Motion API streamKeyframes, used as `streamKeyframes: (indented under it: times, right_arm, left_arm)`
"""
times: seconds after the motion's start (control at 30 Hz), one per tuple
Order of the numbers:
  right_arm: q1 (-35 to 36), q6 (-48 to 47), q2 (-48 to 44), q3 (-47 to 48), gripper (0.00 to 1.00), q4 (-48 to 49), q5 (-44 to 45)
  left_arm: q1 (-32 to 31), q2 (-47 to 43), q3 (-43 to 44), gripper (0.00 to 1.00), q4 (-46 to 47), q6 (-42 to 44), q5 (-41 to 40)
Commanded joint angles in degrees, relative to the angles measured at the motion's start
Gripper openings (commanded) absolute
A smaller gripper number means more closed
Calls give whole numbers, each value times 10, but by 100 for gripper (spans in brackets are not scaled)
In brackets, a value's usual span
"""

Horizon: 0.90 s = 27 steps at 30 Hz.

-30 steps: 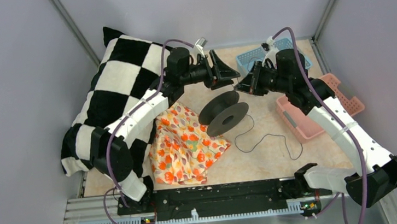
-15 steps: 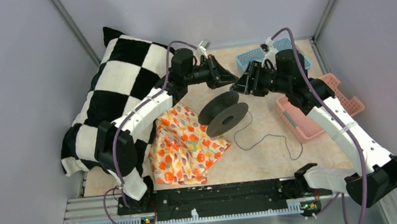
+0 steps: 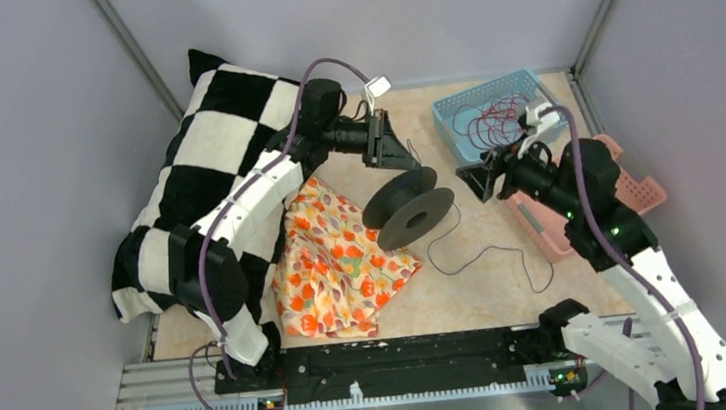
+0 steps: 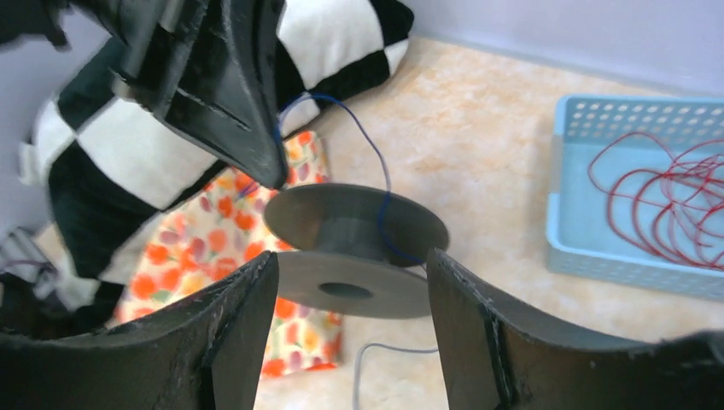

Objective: Wrap the cables

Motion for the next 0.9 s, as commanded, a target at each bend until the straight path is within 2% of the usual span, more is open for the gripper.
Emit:
streamKeyframes:
  times: [0.0,0.1,0.23,0.37,0.7,0.77,0.87]
  right_arm:
    - [0,-117,-23,-101,65,208,-7]
    - [0,-139,42,-80,64,201,-56]
    - [3,-113,84,-99,65,296,-51]
    - [20,-122,144,-81,66,310,-63]
    - [47,-73,258,-76,64,443,-84]
    - [49,-63,270,-77,57,468,-83]
    - [50,-63,277,-76,17,479,-78]
  left_arm:
    - [-3,-11,29,0,-58,99,80]
    - [-3,-12,30,0,-42,98,97]
    - [-3,-14,38,0,-48,103,100]
    - [-2,-13,40,0,-52,103,109]
    - [-3,-26,26,0,-37,103,123]
    - [-3,-25,23,0,-36,100,125]
    - [-3,-25,17,0,-40,103,125]
